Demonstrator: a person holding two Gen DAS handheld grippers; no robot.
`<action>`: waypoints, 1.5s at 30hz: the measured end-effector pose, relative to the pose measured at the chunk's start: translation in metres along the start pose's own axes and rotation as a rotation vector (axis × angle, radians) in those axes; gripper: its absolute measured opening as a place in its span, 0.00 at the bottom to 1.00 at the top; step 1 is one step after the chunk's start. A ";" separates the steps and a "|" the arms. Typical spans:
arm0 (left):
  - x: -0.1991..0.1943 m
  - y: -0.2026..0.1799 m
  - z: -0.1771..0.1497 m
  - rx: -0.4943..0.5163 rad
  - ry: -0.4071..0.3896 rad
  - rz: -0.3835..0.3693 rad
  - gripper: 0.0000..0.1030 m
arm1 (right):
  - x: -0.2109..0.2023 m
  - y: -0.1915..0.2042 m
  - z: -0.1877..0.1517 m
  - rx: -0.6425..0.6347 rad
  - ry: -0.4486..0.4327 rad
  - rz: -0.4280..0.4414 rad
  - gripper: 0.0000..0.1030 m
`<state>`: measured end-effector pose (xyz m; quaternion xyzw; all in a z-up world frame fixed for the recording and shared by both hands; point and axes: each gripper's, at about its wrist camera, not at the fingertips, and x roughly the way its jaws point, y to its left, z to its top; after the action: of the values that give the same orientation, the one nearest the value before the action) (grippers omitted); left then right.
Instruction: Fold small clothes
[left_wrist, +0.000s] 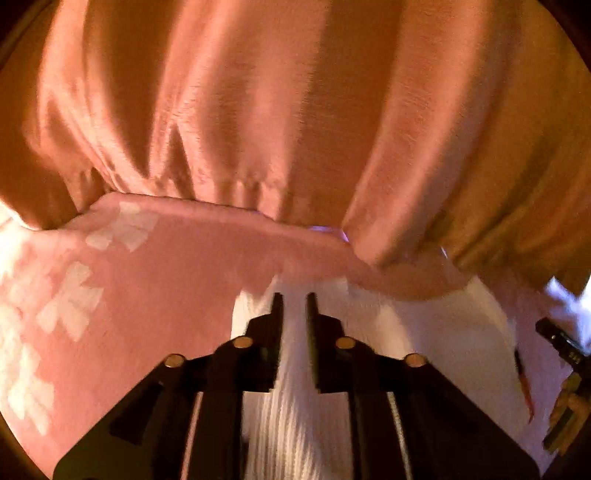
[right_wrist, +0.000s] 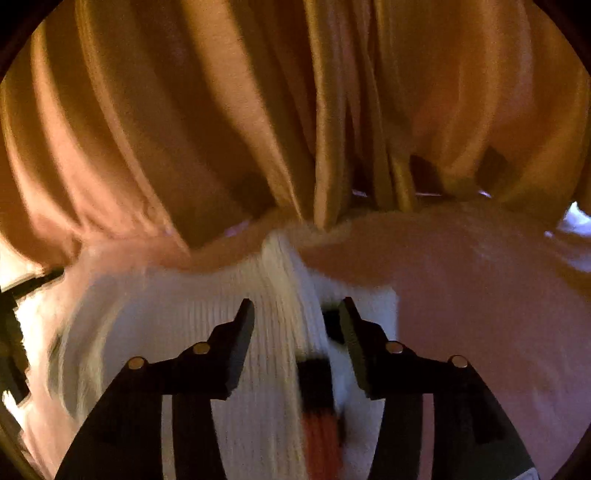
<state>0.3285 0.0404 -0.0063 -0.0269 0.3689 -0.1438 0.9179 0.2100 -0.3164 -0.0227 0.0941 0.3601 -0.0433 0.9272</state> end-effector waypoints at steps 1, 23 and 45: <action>-0.009 -0.007 -0.011 0.044 -0.008 0.024 0.24 | -0.003 0.000 -0.009 -0.009 0.012 0.007 0.47; -0.024 -0.072 -0.100 0.197 0.094 0.143 0.53 | 0.038 -0.003 -0.013 -0.044 0.094 -0.127 0.10; -0.032 0.039 -0.123 -0.248 0.133 0.167 0.77 | 0.015 -0.009 -0.096 0.221 0.169 0.034 0.78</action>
<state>0.2320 0.0932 -0.0802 -0.0999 0.4449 -0.0218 0.8897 0.1565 -0.3058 -0.1037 0.2047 0.4281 -0.0590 0.8782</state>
